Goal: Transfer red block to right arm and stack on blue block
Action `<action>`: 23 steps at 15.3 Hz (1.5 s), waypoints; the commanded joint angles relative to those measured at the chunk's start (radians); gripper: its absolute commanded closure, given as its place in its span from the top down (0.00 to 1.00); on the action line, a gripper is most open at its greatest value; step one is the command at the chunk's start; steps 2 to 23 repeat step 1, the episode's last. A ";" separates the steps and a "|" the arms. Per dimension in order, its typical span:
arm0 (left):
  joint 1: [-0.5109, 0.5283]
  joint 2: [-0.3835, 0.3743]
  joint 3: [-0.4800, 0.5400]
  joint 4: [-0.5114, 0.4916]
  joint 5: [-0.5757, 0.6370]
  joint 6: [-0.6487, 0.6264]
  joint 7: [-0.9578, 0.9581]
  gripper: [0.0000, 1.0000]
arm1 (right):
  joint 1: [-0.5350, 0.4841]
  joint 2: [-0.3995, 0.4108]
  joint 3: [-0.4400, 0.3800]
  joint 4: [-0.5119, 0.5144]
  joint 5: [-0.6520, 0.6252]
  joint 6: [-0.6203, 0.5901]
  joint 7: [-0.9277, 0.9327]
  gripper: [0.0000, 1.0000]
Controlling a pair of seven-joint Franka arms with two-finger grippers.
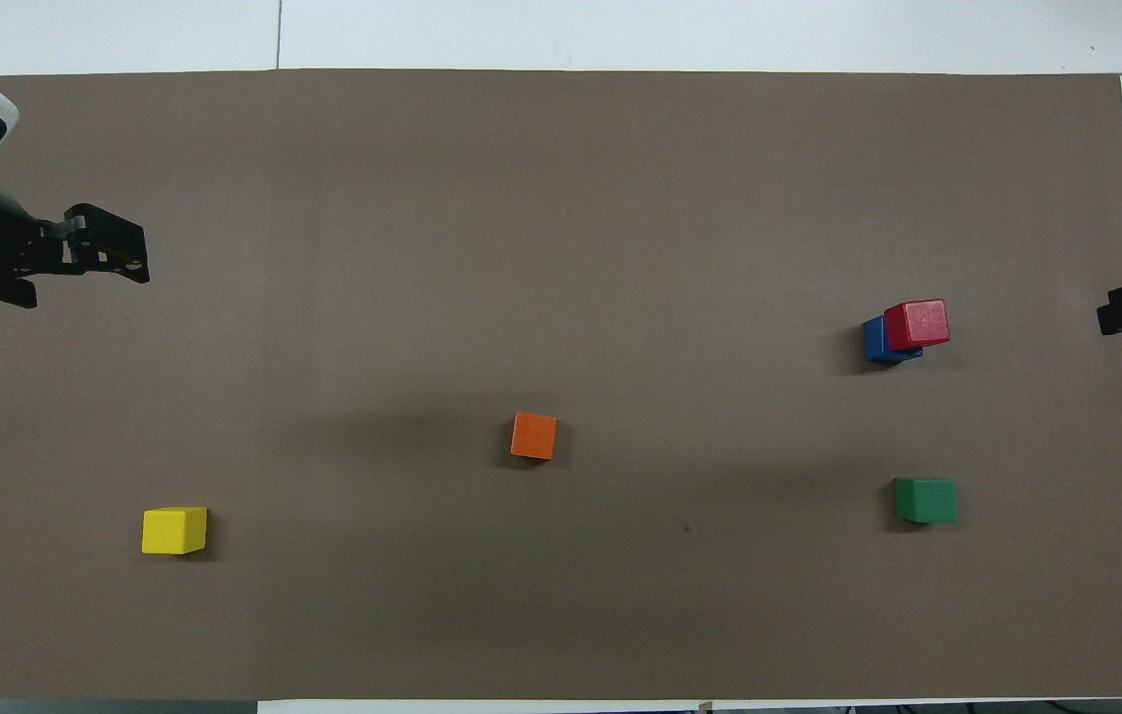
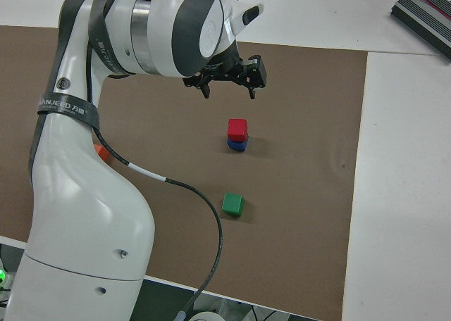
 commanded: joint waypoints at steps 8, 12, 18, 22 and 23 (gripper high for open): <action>0.010 -0.029 -0.004 -0.033 -0.018 0.005 -0.006 1.00 | -0.015 0.000 0.014 0.008 -0.009 -0.014 0.021 1.00; 0.010 -0.029 -0.004 -0.033 -0.018 0.005 -0.006 1.00 | -0.015 0.000 0.014 0.008 -0.009 -0.014 0.021 1.00; 0.010 -0.029 -0.004 -0.033 -0.018 0.005 -0.006 1.00 | -0.015 0.000 0.014 0.008 -0.009 -0.014 0.021 1.00; 0.010 -0.029 -0.004 -0.033 -0.018 0.005 -0.006 1.00 | -0.015 0.000 0.014 0.008 -0.009 -0.014 0.021 1.00; 0.010 -0.029 -0.004 -0.033 -0.018 0.005 -0.006 1.00 | -0.015 0.000 0.014 0.008 -0.009 -0.014 0.021 1.00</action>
